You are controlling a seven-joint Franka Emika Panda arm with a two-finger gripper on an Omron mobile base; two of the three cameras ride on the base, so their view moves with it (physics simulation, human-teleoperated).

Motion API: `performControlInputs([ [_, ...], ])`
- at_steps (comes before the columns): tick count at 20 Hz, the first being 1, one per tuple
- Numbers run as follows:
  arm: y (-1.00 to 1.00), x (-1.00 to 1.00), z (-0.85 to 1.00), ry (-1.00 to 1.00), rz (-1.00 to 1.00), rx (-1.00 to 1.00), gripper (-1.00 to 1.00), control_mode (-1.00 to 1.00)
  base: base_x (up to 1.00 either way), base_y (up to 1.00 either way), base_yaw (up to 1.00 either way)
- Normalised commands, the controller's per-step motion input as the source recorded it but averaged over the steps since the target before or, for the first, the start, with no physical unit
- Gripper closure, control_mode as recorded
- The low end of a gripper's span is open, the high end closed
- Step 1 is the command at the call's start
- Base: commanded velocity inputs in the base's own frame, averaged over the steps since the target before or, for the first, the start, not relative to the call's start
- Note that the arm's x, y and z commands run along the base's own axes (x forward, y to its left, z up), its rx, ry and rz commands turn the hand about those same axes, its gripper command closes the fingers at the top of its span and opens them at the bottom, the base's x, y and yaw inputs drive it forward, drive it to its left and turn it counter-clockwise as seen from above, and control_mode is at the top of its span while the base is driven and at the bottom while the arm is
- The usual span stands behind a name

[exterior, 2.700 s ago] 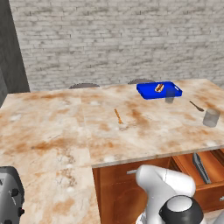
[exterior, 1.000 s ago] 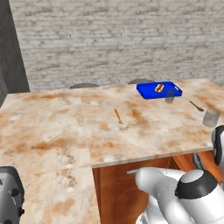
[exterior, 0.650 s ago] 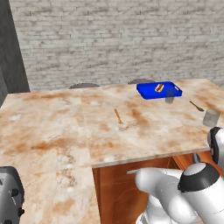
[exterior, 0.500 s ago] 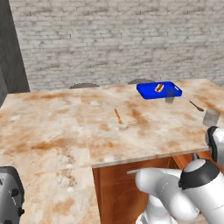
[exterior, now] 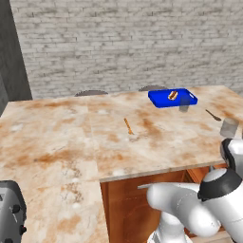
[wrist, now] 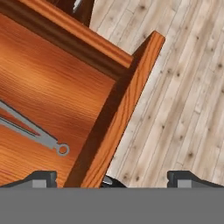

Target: Take the tongs from the drawer on the right and place them on the dining counter next to the tray containing the hot dog.

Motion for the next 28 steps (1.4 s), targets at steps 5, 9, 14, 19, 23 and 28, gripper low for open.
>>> performControlInputs([
  [5, 0.01, 0.00, -0.25, 0.04, 0.27, 0.01, -1.00, -1.00, 0.00, 0.00, 0.00],
  [9, 0.01, 0.05, -0.26, 0.07, 0.24, 0.02, -1.00, -1.00, 0.00, 0.00, 0.00],
  [14, 0.00, 0.04, -0.29, 0.07, 0.25, 0.03, -1.00, -1.00, 0.00, 0.00, 0.00],
  [19, 0.00, 0.07, -0.26, 0.03, 0.25, 0.04, -1.00, -1.00, 0.00, 0.00, 0.00],
  [23, 0.00, 0.14, -0.21, 0.07, 0.25, 0.07, -1.00, -1.00, 0.00, 0.00, 0.00],
  [28, 0.00, 0.06, -0.19, 0.10, 0.24, 0.09, -1.00, -1.00, 0.00, 0.00, 0.00],
])
